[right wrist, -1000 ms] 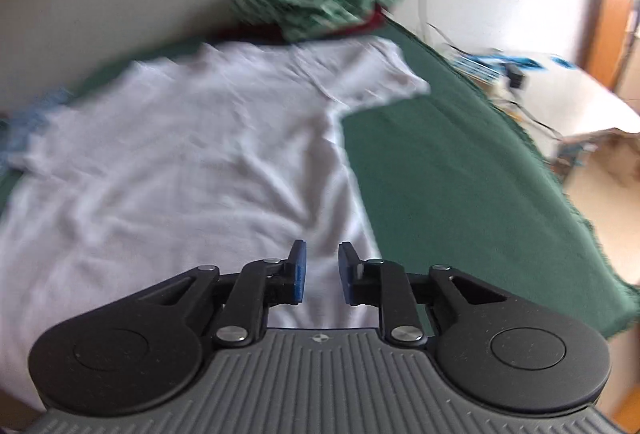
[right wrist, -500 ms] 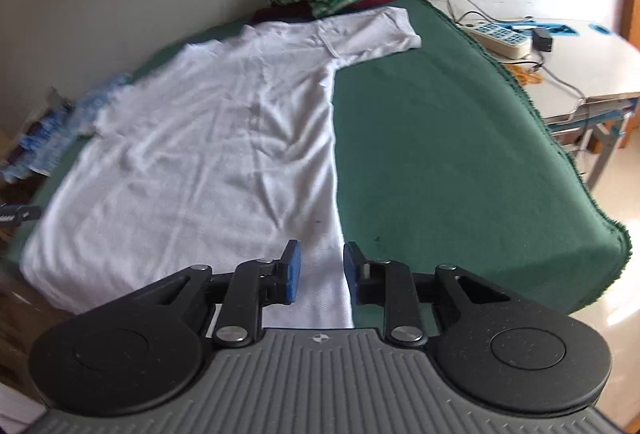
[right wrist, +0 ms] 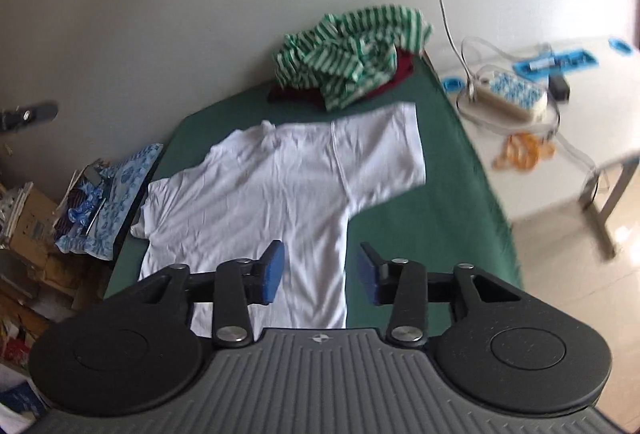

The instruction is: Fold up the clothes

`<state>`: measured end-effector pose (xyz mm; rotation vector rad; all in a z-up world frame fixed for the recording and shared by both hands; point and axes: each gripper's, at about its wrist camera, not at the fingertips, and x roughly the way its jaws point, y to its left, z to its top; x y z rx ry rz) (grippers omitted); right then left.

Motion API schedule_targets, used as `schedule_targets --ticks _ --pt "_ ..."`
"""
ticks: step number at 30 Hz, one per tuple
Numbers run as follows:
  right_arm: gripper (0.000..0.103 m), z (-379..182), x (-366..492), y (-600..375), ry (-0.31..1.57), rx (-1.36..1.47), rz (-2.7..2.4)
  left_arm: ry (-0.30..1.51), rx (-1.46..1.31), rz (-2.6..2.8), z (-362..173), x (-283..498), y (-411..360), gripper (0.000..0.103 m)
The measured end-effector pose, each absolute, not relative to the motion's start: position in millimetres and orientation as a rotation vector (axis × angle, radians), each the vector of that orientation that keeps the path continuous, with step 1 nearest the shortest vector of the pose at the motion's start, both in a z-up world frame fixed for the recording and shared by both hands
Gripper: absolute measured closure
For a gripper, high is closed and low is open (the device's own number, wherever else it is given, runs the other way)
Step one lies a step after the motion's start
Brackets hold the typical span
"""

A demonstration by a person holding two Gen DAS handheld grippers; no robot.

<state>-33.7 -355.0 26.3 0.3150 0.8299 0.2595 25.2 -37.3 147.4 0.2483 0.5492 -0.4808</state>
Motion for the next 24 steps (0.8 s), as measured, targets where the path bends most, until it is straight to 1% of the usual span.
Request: schedule_targets --ticks 1,3,5,8,10,12,13,14,15,17,18,19,21,24 --pt "0.052 40 -23 -355 0.826 0.289 0.263 0.505 0.304 -0.507 152 36 -55 0.023" --pt "0.05 48 -3 -353 0.798 0.246 0.252 0.441 0.387 -0.543 148 58 -89 0.023" --pt "0.05 31 16 -357 0.795 0.291 0.237 0.434 0.421 -0.607 129 87 -123 0.023" --pt "0.051 -18 45 -370 0.82 0.475 0.2 0.496 0.463 -0.683 78 127 -172 0.029" --pt "0.053 -59 61 -381 0.841 0.612 0.143 0.531 0.515 -0.724 36 151 -199 0.035" --pt "0.056 -97 75 -392 0.856 0.738 0.093 0.58 0.555 -0.762 -7 173 -223 0.038" --pt "0.057 -115 81 -398 0.867 0.805 0.077 0.616 0.557 -0.781 -27 185 -234 0.041" --pt "0.058 -131 87 -404 0.882 0.872 0.067 0.655 0.555 -0.801 -46 196 -245 0.042" --pt "0.058 -145 93 -408 0.898 0.937 0.058 0.687 0.554 -0.817 -62 206 -256 0.041" --pt "0.058 -161 103 -410 0.924 0.995 0.064 0.728 0.573 -0.85 -89 222 -278 0.034" --pt "0.058 -167 108 -411 0.936 1.01 0.072 0.719 0.599 -0.864 -100 228 -287 0.024" --pt "0.058 -172 112 -412 0.944 1.019 0.075 0.7 0.63 -0.876 -110 235 -295 0.019" --pt "0.058 -178 118 -414 0.953 1.023 0.07 0.687 0.673 -0.882 -130 248 -307 0.019" --pt "0.058 -188 122 -421 0.957 1.049 0.076 0.768 0.638 -0.888 -151 276 -320 0.019"
